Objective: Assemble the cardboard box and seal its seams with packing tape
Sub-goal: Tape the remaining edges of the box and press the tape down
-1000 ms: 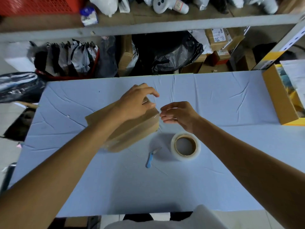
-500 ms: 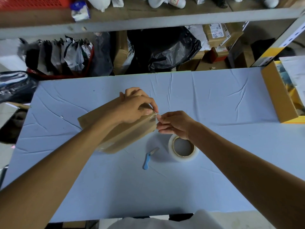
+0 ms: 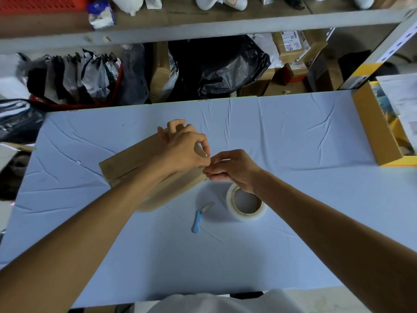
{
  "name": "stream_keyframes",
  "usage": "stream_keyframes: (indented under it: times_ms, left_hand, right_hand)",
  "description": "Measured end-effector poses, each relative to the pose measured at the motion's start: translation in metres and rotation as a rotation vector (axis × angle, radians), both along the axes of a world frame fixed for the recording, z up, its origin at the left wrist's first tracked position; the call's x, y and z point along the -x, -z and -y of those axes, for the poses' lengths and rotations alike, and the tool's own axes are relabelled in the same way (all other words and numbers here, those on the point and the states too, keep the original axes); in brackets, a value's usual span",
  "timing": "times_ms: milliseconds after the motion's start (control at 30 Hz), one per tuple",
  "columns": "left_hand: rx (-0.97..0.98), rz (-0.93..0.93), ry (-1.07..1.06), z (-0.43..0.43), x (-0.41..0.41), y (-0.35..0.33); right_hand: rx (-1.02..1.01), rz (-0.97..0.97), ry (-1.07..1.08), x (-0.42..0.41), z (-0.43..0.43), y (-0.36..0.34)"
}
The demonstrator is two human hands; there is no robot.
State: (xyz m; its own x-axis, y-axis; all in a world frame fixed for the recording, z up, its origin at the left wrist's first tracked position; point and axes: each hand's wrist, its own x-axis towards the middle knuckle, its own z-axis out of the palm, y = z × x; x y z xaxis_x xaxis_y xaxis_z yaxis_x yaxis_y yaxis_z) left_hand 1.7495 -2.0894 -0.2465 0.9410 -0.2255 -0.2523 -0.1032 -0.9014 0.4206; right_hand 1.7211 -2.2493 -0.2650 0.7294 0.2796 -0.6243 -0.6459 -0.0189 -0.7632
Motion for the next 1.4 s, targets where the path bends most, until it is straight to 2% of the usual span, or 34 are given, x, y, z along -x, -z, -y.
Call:
stream_keyframes:
  times_ms: [200,333,433,567,733,867,1033,1167,1333,1400]
  left_hand:
    - [0.051,-0.004,0.021,-0.003,0.000,-0.001]
    - [0.060,-0.038,0.095,-0.010,0.000,-0.008]
    - [0.059,-0.052,0.151,-0.025,-0.001,-0.014]
    - [0.106,-0.004,0.112,-0.031,-0.001,-0.016]
    - [0.109,0.102,0.073,-0.032,0.002,-0.006]
    - [0.097,0.148,0.074,-0.032,0.001,-0.001]
    - [0.135,0.140,0.079,-0.032,0.001,-0.001]
    - [0.157,0.133,0.073,-0.030,0.001,0.000]
    - [0.159,0.125,0.072,-0.030,0.004,-0.002]
    - [0.167,0.105,0.080,-0.030,0.004,-0.004]
  right_hand:
    - [0.193,0.258,0.080,-0.005,0.004,0.001]
    - [0.302,0.349,0.083,-0.007,-0.004,0.004]
    - [0.323,0.356,0.134,-0.007,-0.008,0.007]
    - [0.378,0.324,0.129,-0.006,-0.006,0.011]
    - [0.229,0.253,0.147,-0.008,-0.009,0.002]
    - [0.220,0.234,0.167,-0.007,-0.011,-0.003]
    - [0.299,0.335,0.076,-0.002,-0.011,-0.005]
    - [0.479,0.419,0.003,-0.005,-0.016,-0.012]
    - [0.455,0.407,0.037,-0.007,-0.016,-0.023]
    - [0.509,0.400,0.013,-0.012,-0.017,-0.025]
